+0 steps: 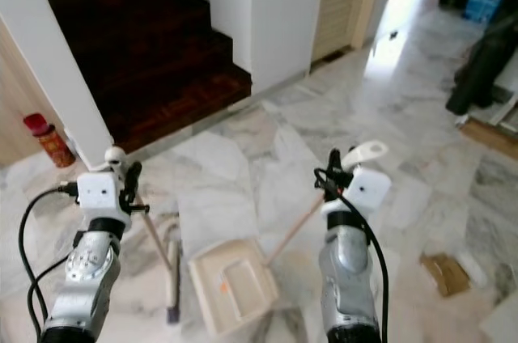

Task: Sweep floor

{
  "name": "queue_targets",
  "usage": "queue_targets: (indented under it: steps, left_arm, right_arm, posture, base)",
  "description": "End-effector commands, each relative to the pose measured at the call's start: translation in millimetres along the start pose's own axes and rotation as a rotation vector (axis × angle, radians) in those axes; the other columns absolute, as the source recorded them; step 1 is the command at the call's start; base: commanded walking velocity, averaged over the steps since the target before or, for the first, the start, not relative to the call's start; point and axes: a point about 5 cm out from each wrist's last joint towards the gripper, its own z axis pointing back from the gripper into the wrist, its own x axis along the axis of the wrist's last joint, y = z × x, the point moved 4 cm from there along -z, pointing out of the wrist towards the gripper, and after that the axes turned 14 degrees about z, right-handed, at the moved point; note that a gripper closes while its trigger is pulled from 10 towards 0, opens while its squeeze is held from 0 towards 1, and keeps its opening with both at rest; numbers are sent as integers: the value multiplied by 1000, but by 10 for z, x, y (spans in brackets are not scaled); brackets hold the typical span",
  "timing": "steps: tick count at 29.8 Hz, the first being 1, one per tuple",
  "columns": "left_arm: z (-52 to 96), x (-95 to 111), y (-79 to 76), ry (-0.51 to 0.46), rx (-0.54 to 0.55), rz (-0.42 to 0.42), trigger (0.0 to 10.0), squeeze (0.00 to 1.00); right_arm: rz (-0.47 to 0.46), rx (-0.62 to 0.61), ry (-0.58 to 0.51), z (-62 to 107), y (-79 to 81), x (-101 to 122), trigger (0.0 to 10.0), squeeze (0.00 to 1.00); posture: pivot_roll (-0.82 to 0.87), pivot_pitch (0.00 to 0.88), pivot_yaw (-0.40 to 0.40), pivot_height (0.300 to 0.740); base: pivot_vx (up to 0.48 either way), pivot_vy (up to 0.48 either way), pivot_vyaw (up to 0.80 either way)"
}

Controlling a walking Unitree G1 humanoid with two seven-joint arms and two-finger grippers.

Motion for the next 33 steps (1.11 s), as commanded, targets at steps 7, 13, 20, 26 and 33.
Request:
queue_targets:
  steps: [7,13,20,26,33]
  left_arm:
    - [-29,121,-22,-43,-20,-3,10000,0]
    - [-20,110,-44,-38,-32,-3,10000,0]
    - [-22,108,-52,-36,-40,-2,10000,0]
    - [-20,103,-62,-33,-45,-2,10000,0]
    - [-15,105,-61,-32,-50,-5,10000,0]
  right_arm:
    - [-17,6,-42,-34,35,109,10000,0]
    - [-15,13,-44,-28,42,112,10000,0]
    - [16,31,-71,-26,65,159,10000,0]
    - [6,36,-66,-22,78,151,10000,0]
    - [-5,37,-56,-11,94,133,10000,0]
  posture:
    - [-1,0,44,740]
    - [-6,0,47,740]
    - [-5,0,48,740]
    - [-6,0,49,740]
    - [-5,0,54,740]
  base:
    - [0,339,0]
    - [0,337,0]
    - [0,337,206]
    - [0,338,706]
    - [0,338,64]
